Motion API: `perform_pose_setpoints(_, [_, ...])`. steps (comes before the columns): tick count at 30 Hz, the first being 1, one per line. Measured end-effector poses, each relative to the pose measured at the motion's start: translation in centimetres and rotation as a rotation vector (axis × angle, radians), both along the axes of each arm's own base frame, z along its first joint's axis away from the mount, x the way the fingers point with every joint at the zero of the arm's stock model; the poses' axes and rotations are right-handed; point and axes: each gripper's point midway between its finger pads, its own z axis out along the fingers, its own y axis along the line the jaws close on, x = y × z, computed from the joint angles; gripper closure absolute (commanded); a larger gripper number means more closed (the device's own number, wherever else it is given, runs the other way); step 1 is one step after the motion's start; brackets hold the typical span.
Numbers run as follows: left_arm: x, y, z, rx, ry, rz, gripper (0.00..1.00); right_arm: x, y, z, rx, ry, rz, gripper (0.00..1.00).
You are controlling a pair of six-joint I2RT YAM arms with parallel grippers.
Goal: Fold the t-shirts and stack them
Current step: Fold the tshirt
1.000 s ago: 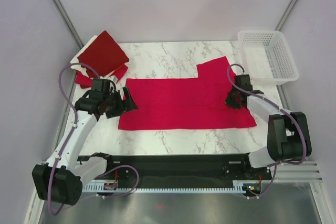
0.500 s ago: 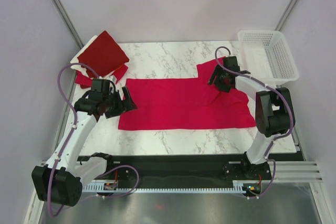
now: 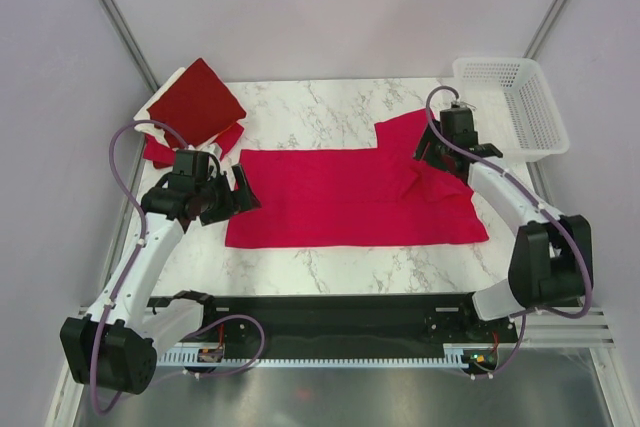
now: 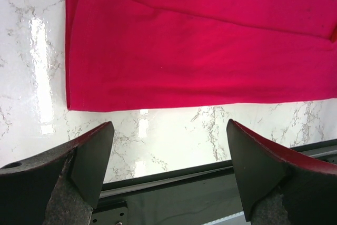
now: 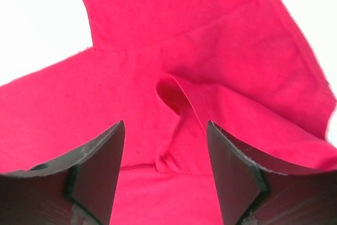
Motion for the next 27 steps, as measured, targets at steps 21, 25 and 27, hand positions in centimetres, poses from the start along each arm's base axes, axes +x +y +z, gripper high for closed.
perform_pose_setpoints(21, [-0.1,0.2,0.6,0.003,-0.031,0.006,0.06,-6.7,-2.0,-8.8,-0.099,0.242,0.018,0.55])
perform_pose_setpoints(25, [-0.1,0.2,0.7,0.005,-0.032,0.007,0.06,-6.9,-2.1,-9.7,-0.108,0.27,0.017,0.56])
perform_pose_setpoints(27, [0.0,0.3,0.7,0.008,-0.033,0.01,0.06,-6.8,-2.2,-10.0,-0.114,0.274,0.013,0.57])
